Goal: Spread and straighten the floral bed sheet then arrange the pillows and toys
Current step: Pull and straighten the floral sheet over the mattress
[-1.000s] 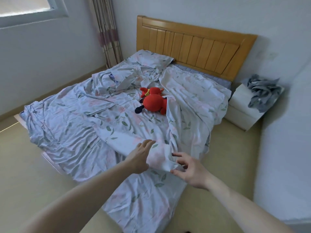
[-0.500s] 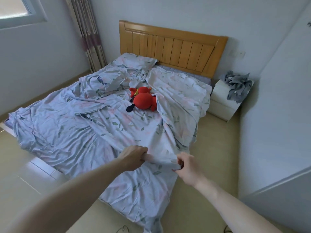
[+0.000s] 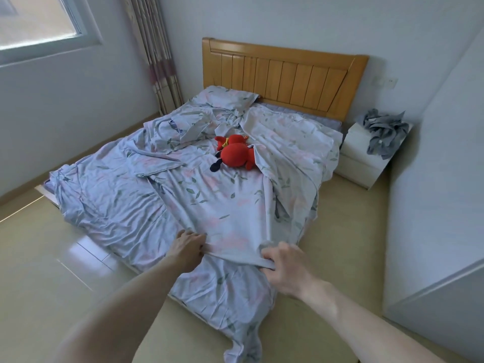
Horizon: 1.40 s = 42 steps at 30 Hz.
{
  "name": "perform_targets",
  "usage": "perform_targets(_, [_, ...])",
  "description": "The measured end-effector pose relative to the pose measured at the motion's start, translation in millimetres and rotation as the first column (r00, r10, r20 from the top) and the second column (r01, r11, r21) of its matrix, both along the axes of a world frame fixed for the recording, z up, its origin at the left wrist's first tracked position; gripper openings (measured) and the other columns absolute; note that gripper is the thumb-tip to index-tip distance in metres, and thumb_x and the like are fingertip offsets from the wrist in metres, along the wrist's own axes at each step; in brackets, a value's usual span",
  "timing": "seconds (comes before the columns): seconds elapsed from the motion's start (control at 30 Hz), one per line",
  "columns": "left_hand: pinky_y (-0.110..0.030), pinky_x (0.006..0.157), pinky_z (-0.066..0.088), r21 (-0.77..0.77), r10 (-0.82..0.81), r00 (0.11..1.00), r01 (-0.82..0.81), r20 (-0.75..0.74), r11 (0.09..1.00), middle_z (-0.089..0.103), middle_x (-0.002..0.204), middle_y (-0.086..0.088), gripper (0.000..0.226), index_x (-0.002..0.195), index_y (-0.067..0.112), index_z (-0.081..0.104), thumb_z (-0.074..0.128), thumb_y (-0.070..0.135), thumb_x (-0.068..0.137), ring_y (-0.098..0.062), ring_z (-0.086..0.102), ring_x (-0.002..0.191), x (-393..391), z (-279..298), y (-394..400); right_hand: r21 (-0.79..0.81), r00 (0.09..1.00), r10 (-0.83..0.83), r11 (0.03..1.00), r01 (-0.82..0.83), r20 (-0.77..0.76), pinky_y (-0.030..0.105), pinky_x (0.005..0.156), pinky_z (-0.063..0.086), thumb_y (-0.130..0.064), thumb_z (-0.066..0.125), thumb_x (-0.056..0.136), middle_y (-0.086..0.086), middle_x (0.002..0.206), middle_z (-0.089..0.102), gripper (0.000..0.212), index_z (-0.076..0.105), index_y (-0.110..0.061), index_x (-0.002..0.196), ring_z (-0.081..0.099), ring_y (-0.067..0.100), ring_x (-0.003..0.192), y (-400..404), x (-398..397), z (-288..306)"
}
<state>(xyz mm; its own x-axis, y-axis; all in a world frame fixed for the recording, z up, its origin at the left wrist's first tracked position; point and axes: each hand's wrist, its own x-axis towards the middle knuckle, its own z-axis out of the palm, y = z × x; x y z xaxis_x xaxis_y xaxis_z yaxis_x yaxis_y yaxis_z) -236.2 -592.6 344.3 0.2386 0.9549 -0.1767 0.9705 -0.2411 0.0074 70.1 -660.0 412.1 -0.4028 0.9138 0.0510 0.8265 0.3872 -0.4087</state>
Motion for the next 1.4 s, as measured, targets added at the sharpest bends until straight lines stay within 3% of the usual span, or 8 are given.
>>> perform_targets(0.3, [-0.038,0.108,0.03,-0.028,0.11,0.986,-0.115,-0.126,0.993,0.064,0.119,0.001,0.019,0.111,0.026,0.061,0.047,0.019,0.101,-0.021,0.056,0.12,-50.0,-1.5,28.9,0.082,0.883,-0.007,0.995,0.051,-0.47,0.029,0.053,0.03,-0.018,0.07,0.087,-0.01,0.06,0.034,0.048,0.031,-0.026,0.059,0.033,0.005,0.057,-42.3,6.7,23.7])
perform_targets(0.4, [-0.042,0.097,0.04,0.025,0.141,0.986,-0.143,0.085,0.989,0.07,0.105,-0.008,0.013,0.102,0.018,0.057,0.045,0.013,0.1,-0.033,0.062,0.102,-71.1,12.2,39.4,0.079,0.889,-0.161,0.974,0.214,-0.428,0.024,0.045,0.017,-0.012,0.076,0.086,-0.003,0.055,0.032,0.054,0.03,-0.016,0.058,0.026,0.008,0.047,-45.4,3.3,24.3])
perform_targets(0.5, [-0.048,0.068,0.05,0.091,0.135,0.93,-0.175,0.341,0.98,0.065,0.087,-0.014,0.014,0.093,0.019,0.051,0.044,0.009,0.1,-0.037,0.059,0.076,-91.4,42.2,44.8,0.059,0.901,-0.316,0.936,0.348,-0.297,0.029,0.043,0.016,-0.043,0.074,0.089,0.0,0.049,0.033,0.06,0.032,-0.015,0.057,0.028,0.014,0.043,-44.9,12.6,24.2])
perform_targets(0.9, [-0.036,0.043,0.038,0.403,-0.497,0.775,0.341,0.391,0.849,0.047,0.063,0.01,0.021,0.094,0.029,0.051,0.033,0.033,0.104,-0.017,0.042,0.048,-113.5,105.5,-58.7,-0.142,0.807,-0.577,0.795,0.59,0.127,0.03,0.047,0.02,-0.059,0.064,0.088,-0.007,0.051,0.046,0.053,0.046,-0.021,0.056,0.038,0.011,0.046,-165.1,28.4,-14.2])
perform_targets(1.07, [-0.037,0.052,0.046,0.249,-0.554,0.753,0.495,0.355,0.832,0.058,0.074,0.008,0.011,0.094,0.032,0.042,0.039,0.027,0.102,-0.022,0.053,0.058,-65.2,86.9,-101.4,-0.241,0.807,-0.434,0.8,0.55,0.4,0.03,0.074,0.043,-0.051,0.065,0.085,-0.013,0.097,0.059,0.019,0.056,-0.034,0.087,0.06,0.017,0.103,-177.0,-25.9,-38.3])
perform_targets(1.23, [-0.038,0.053,0.042,0.213,-0.523,0.754,0.479,0.398,0.852,0.059,0.073,0.001,0.011,0.093,0.026,0.044,0.036,0.025,0.1,-0.025,0.049,0.059,-37.5,80.1,-113.5,-0.439,0.895,-0.436,0.79,0.429,0.089,0.04,0.108,0.044,-0.067,0.075,0.069,-0.006,0.145,0.048,0.102,0.033,-0.026,0.152,0.049,0.022,0.133,-141.2,-130.8,-68.2])
perform_targets(1.37, [-0.034,0.049,0.033,0.286,-0.502,0.73,0.413,0.464,0.865,0.045,0.062,0.012,0.014,0.093,0.027,0.046,0.037,0.029,0.104,-0.017,0.043,0.051,-46.9,87.3,-104.2,-0.512,0.79,-0.612,0.692,0.509,-0.04,0.037,0.081,0.052,-0.044,0.056,0.099,-0.002,0.096,0.064,0.02,0.055,-0.024,0.101,0.066,0.022,0.095,-116.5,-174.1,-92.2])
perform_targets(1.4, [-0.034,0.048,0.032,0.299,-0.488,0.729,0.387,0.48,0.872,0.044,0.06,0.013,0.015,0.093,0.028,0.046,0.035,0.031,0.103,-0.014,0.042,0.05,-52.2,87.5,-100.5,-0.536,0.742,-0.663,0.664,0.522,-0.099,0.038,0.077,0.051,-0.04,0.049,0.104,0.0,0.086,0.062,0.024,0.054,-0.021,0.089,0.064,0.022,0.084,-112.6,-174.0,-97.3])
